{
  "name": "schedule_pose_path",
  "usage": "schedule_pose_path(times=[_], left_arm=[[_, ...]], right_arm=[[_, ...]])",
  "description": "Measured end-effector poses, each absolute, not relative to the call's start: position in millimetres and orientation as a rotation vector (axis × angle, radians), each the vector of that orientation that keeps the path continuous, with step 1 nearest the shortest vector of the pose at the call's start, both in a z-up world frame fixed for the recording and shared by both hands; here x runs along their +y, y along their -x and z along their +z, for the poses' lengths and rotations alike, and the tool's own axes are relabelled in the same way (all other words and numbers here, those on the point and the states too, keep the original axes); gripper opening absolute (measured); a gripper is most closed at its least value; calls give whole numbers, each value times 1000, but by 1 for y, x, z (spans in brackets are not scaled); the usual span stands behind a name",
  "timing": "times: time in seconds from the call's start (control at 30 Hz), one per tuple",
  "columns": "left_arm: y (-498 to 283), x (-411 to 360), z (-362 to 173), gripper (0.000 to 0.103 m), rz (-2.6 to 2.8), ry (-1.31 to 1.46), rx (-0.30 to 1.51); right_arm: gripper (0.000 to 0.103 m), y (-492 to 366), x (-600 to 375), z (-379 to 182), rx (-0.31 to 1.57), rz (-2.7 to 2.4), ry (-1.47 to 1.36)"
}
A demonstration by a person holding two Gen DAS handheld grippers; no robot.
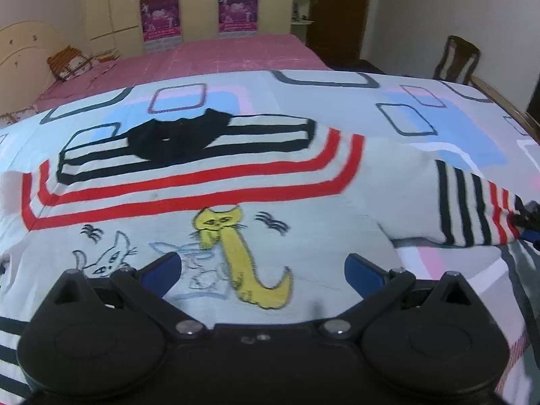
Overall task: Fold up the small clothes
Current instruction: 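Grasp the black sleeve cuff with the right tool and lift it, then fold the sleeve across the sweater body with the right tool, release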
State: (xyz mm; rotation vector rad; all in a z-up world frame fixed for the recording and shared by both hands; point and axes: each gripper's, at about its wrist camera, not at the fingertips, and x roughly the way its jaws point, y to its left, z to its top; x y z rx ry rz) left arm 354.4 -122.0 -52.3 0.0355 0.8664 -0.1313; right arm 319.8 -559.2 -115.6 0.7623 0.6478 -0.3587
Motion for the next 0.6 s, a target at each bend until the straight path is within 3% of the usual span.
schedule_pose_path(times=[0.2, 0.37, 0.6], left_arm=[[-365, -84, -57, 103, -82, -94, 902], [-369, -34, -58, 103, -53, -62, 882], [-376, 44, -64, 103, -32, 75, 874]], right_arm=[[8, -331, -553, -106, 668, -389, -642], [8, -349, -491, -62, 588, -207, -486], [7, -371, -333, -30, 596, 159, -303]])
